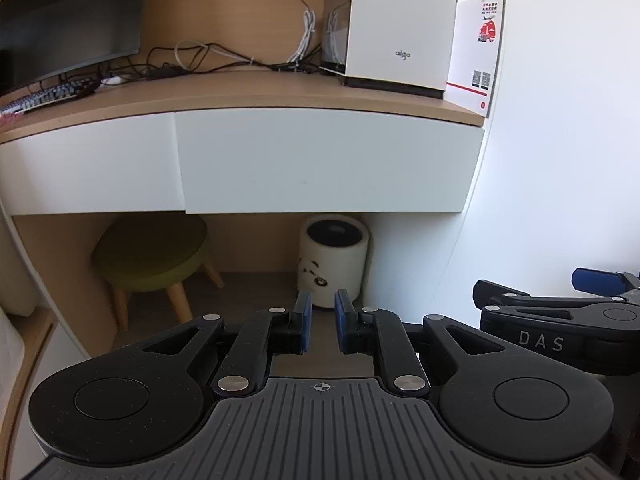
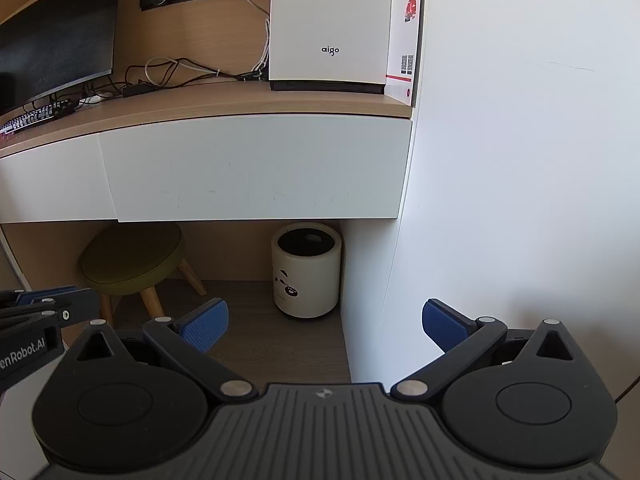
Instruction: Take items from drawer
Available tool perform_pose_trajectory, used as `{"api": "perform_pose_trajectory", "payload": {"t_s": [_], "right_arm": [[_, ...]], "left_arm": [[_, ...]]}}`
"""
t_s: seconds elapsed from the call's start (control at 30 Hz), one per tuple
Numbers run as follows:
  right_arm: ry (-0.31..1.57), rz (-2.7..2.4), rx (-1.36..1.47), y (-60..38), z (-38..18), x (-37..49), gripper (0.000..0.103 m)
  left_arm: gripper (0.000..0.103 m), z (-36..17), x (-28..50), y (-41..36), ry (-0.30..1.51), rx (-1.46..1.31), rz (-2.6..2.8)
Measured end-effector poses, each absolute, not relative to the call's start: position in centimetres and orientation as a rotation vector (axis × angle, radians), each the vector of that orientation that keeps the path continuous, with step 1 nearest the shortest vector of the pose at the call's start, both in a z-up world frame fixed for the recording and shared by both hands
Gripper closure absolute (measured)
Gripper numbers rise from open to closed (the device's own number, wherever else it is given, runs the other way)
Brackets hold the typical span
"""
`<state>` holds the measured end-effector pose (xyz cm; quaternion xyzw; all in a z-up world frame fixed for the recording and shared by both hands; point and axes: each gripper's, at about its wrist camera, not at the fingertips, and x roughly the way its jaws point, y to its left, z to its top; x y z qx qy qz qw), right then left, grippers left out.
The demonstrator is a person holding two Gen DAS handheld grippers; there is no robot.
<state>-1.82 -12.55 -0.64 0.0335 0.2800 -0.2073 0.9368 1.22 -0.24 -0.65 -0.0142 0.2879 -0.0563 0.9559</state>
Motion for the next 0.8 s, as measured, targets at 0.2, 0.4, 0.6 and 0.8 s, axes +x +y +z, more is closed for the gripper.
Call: {"api": "perform_pose_trajectory", "payload": {"t_s": [0.2, 0.4, 0.6, 0.8], "right_arm": [[0.575, -0.422, 0.068, -12.50, -0.76, -1.82, 0.000], [0.575, -0.423, 0.062, -12.23, -0.80, -1.99, 0.000], [0.575, -0.431, 0.050, -12.09, -0.93, -2.14, 0.000], [0.580, -0.439, 0.041, -12.31, -0.87, -1.62, 0.000]], "left_arm": [[0.088, -0.62, 1.24, -0.06, 0.584, -0.025, -0.114], [0.088, -0.61, 1.39, 0.22, 0.587, -0.024, -0.125], [0.088, -0.78, 1.69, 0.11, 0.590, -0.026, -0.142], [0.088, -0.83, 2.20, 0.07, 0.599, -0.023, -0.155]]}}
